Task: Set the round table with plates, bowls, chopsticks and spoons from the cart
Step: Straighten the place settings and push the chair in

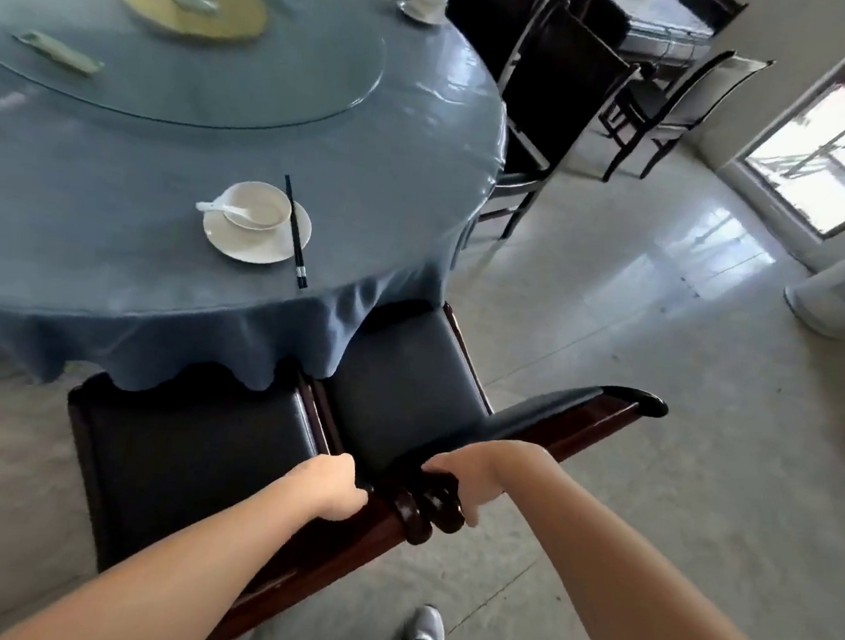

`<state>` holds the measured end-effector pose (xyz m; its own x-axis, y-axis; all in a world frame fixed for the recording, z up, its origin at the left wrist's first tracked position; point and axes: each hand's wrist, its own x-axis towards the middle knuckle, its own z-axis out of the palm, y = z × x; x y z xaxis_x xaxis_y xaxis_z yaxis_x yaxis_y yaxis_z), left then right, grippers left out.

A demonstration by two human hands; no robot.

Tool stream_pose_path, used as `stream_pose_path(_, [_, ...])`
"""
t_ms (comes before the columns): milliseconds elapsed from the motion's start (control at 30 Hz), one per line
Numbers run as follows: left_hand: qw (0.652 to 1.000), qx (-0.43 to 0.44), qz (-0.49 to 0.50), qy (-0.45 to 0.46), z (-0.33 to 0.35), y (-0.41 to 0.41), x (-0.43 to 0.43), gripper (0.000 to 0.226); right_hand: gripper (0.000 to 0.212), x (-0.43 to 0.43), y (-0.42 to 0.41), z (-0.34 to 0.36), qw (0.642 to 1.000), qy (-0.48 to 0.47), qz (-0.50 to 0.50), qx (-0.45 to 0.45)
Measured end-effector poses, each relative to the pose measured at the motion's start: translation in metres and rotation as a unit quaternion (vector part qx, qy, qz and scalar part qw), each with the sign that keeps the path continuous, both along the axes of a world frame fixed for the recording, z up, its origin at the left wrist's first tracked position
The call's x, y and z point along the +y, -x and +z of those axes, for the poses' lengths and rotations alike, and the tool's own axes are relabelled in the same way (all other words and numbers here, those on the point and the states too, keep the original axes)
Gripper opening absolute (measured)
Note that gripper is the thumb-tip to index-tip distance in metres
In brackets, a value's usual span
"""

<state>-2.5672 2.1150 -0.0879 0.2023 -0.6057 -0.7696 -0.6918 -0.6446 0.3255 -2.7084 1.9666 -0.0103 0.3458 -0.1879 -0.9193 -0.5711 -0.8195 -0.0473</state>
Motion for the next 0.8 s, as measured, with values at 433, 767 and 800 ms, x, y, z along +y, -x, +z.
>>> stream_pose_path(433, [0.974, -0.075, 0.215, 0.009, 0.029, 0.023, -0.015, 0.016, 0.045, -0.09, -0.011, -0.028, 0.992, -0.059, -0.022, -0.112])
stream_pose_path(767, [0.912, -0.309, 0.257, 0.078, 0.025, -0.184, -0.079, 0.024, 0.034, -0.146, -0.213, -0.046, 0.949, 0.097, 0.023, -0.298])
stream_pose_path(800, [0.902, -0.332, 0.265, 0.08, 0.016, -0.206, -0.086, 0.025, 0.033, -0.153, -0.234, -0.058, 0.946, 0.105, 0.012, -0.306])
